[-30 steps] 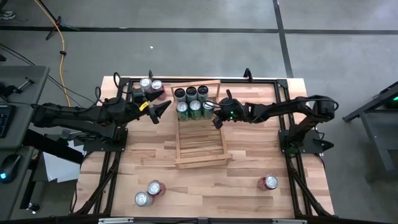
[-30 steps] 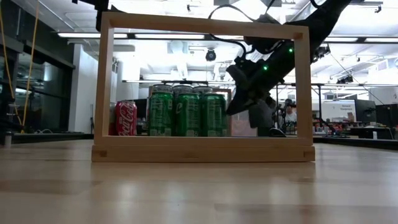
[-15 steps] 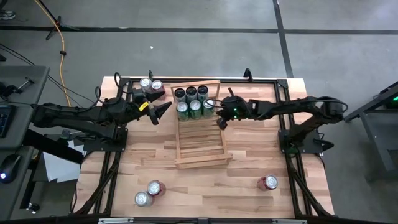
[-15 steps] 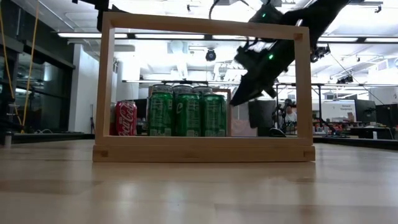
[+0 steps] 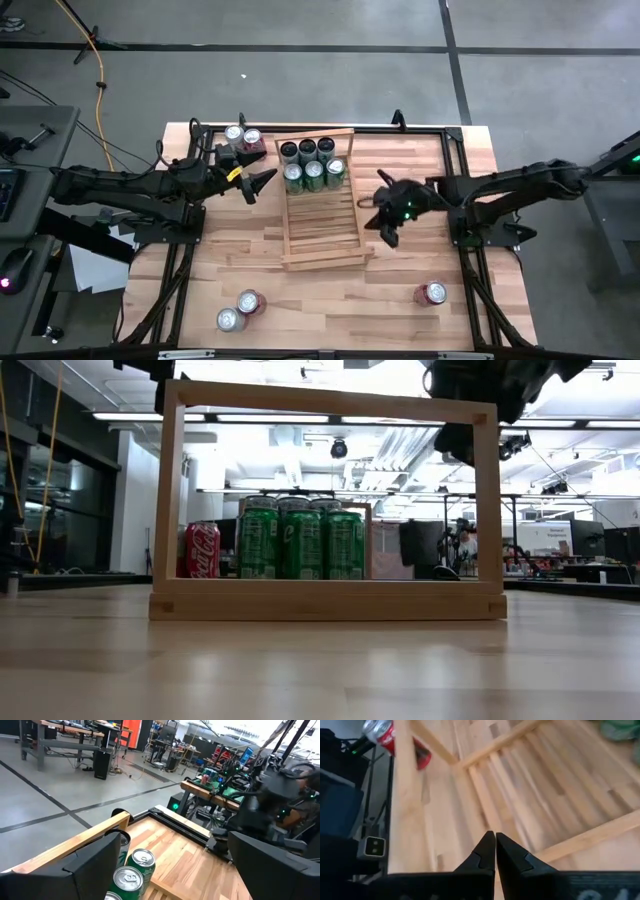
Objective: Place canned beverage on shelf
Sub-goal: Adjust the shelf
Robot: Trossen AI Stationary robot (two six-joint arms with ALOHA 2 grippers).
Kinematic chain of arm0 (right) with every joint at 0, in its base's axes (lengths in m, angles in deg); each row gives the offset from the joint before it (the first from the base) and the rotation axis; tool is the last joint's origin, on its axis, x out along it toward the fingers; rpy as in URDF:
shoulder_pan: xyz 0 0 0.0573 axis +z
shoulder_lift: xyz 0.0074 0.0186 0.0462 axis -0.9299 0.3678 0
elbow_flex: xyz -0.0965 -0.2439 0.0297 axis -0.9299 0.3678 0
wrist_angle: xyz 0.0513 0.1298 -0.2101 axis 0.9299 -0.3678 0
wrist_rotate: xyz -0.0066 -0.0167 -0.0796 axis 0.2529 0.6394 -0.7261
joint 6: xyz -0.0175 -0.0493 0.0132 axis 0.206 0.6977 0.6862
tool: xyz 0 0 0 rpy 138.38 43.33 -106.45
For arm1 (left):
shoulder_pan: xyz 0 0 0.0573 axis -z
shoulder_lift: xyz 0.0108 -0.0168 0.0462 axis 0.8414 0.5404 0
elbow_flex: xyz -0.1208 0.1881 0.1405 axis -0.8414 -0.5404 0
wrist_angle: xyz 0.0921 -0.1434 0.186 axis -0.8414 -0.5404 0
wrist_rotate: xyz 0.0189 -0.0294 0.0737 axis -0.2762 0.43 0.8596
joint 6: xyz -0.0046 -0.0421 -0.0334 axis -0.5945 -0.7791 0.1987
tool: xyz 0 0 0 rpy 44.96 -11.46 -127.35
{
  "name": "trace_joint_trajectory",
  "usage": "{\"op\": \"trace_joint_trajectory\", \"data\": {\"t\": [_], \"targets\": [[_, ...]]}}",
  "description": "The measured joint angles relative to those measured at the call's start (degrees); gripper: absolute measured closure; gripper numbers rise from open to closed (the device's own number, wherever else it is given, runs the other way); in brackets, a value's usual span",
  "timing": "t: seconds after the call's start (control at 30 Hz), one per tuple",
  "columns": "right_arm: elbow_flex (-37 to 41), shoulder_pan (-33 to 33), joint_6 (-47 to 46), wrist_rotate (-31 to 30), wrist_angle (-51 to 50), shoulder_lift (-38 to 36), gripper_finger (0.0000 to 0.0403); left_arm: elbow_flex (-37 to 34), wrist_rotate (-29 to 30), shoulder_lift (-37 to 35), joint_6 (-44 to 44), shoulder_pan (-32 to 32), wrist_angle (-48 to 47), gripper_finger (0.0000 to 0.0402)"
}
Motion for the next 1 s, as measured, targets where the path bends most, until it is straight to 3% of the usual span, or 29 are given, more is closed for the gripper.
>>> {"op": "trace_joint_trajectory", "data": {"t": [1.0], "targets": [[0.0,17.9,-16.5,-7.0,5.2,2.5,0.0403,0.0,0.1,0.0,0.8,0.0,0.0,0.0044]]}}
